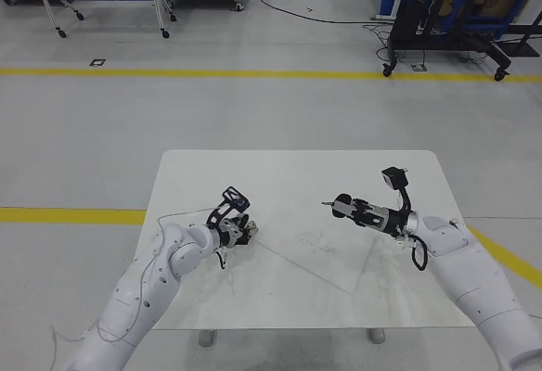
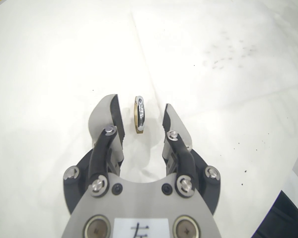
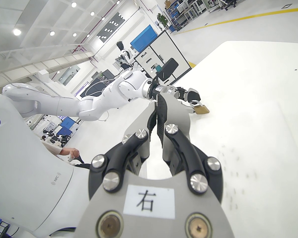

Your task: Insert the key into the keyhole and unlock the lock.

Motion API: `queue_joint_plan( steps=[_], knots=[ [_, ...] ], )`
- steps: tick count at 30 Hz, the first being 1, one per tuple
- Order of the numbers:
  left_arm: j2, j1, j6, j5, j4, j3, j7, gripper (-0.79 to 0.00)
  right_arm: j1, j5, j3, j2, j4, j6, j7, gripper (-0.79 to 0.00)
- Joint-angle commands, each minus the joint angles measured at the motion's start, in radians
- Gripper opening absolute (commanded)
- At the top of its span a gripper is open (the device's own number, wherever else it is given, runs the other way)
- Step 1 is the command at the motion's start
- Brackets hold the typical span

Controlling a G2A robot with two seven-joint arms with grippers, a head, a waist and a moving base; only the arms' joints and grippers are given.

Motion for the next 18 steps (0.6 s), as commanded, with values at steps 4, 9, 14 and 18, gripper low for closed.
queue_joint_plan(
  steps=[4,9,14,18],
  knots=[
    [-0.004,-0.007,0.020,0.015,0.003,0.014,-0.006,-0.785,0.000,0.000,0.000,0.000,0.000,0.000,0.000,-0.785],
    [-0.007,-0.010,0.051,0.030,0.003,0.022,-0.012,-0.785,0.000,0.000,0.000,0.000,0.000,0.000,0.000,-0.785],
    [-0.008,-0.009,0.061,0.028,-0.002,0.017,0.008,-0.785,0.000,0.000,0.000,0.000,0.000,0.000,0.000,-0.785],
    [-0.009,0.003,0.099,-0.004,-0.014,-0.012,0.099,-0.785,0.000,0.000,0.000,0.000,0.000,0.000,0.000,-0.785]
  ],
)
